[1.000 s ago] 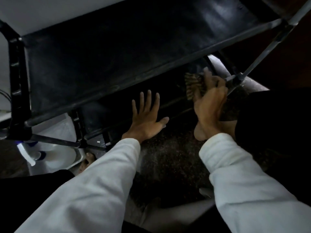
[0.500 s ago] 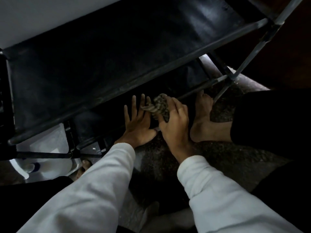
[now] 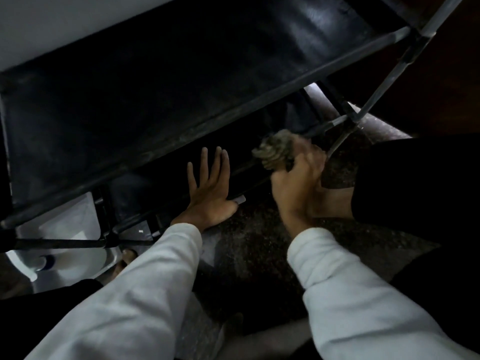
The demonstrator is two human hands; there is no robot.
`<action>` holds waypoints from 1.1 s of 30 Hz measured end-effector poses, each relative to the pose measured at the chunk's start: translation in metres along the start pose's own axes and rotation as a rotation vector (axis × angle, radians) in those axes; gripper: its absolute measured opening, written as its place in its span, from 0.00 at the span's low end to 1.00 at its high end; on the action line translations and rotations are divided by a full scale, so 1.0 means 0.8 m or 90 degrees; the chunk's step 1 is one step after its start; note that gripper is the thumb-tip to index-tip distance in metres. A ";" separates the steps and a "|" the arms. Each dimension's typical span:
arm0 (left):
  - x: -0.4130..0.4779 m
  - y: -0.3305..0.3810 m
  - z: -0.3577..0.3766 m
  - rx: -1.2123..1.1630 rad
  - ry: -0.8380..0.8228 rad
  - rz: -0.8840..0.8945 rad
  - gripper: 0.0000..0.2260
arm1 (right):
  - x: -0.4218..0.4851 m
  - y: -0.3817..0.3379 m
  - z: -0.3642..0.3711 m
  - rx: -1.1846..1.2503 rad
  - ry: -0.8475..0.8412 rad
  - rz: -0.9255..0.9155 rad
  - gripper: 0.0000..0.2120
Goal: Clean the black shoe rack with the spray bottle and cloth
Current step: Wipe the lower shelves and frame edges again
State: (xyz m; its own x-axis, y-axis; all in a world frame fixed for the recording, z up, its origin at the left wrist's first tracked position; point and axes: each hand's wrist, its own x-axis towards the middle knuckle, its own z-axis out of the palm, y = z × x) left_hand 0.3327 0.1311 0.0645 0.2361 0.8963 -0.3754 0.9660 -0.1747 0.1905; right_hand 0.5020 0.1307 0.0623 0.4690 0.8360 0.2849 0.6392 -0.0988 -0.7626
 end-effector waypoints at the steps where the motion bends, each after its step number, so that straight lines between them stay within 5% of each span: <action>1: 0.000 0.001 0.000 -0.001 -0.001 -0.006 0.50 | -0.019 -0.011 0.007 -0.005 -0.034 -0.014 0.23; 6: 0.000 0.002 0.000 -0.009 0.017 -0.020 0.49 | -0.047 -0.027 0.016 -0.008 -0.143 -0.083 0.29; 12: -0.002 0.000 -0.003 -0.029 0.011 -0.001 0.49 | -0.023 -0.017 0.012 -0.040 -0.152 -0.076 0.29; 21: -0.008 0.002 -0.005 -0.027 0.012 0.007 0.48 | 0.089 0.031 -0.028 -0.013 0.006 0.140 0.24; 26: 0.001 0.018 -0.005 -0.024 0.021 0.005 0.49 | 0.054 0.008 -0.025 0.061 0.090 0.103 0.19; 33: 0.016 0.041 0.014 0.013 0.068 0.079 0.52 | -0.015 -0.001 0.000 0.000 0.036 -0.005 0.23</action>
State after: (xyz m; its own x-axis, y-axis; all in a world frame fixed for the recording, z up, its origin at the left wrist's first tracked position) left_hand 0.3685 0.1319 0.0559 0.3427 0.9051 -0.2515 0.9322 -0.2946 0.2102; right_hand 0.4958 0.1208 0.0595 0.4978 0.8046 0.3237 0.6434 -0.0923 -0.7600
